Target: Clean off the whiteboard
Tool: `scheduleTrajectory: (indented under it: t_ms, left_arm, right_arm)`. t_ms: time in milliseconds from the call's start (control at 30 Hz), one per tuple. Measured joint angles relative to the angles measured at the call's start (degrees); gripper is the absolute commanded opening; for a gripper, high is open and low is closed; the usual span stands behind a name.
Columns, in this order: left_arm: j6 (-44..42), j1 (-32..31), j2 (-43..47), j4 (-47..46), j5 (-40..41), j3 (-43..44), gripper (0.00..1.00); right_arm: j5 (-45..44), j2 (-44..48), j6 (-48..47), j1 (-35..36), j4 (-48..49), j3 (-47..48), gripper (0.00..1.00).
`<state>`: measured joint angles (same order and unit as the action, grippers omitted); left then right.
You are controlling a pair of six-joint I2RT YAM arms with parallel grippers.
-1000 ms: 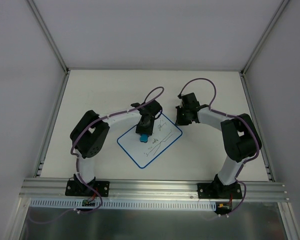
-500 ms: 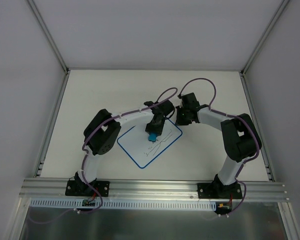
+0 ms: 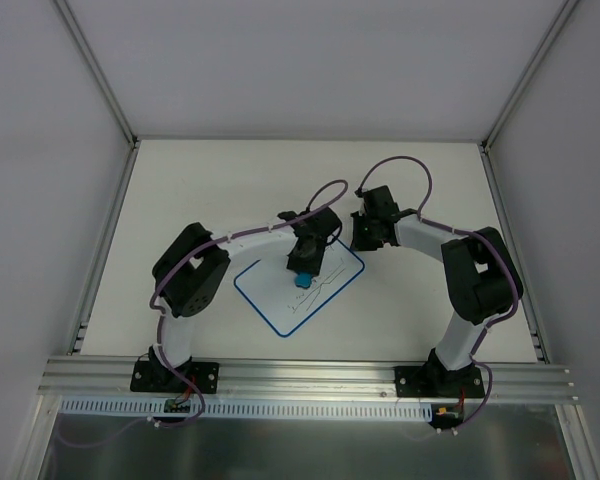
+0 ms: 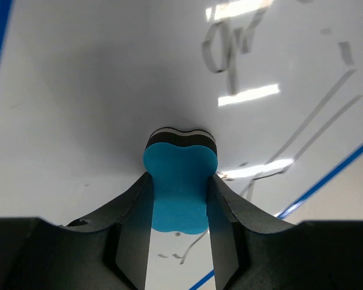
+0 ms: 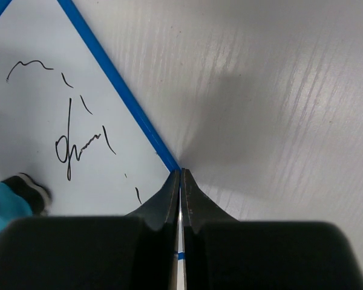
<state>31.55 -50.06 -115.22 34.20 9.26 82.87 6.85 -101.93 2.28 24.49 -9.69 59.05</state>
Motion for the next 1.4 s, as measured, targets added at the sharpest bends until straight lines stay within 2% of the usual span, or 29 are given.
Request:
scheduleTrajectory:
  t_ms: [200,367,600,833,967,1133,1400]
  left_arm:
    - [1.44,8.59,8.79,0.26,0.31,-11.85,0.00]
    - [1.46,12.57,10.25,2.08,1.36,-13.68,0.00]
    - [0.61,8.07,7.32,4.46,3.32,-9.94,0.00]
    - [0.92,-3.02,3.45,5.20,2.75,-4.81,0.00]
    - [1.16,-6.71,2.27,5.38,1.86,-3.06,0.00]
    - [2.56,-6.56,3.61,3.87,1.33,-5.05,0.00]
    - [6.27,-2.01,12.26,-0.98,-0.37,-16.74,0.00]
  right_arm:
    - [0.02,0.00,0.00,0.04,0.02,0.00,0.00]
    - [0.02,0.00,0.00,0.04,0.02,0.00,0.00]
    - [0.00,0.00,0.00,0.04,0.02,0.00,0.00]
    - [-0.04,0.00,0.00,0.04,0.02,-0.02,0.00]
    - [-0.09,0.00,0.00,0.04,0.02,0.00,0.00]
    - [-0.13,0.00,0.00,0.04,0.00,0.00,0.00]
    - [-0.04,0.00,0.00,0.13,0.00,0.00,0.00]
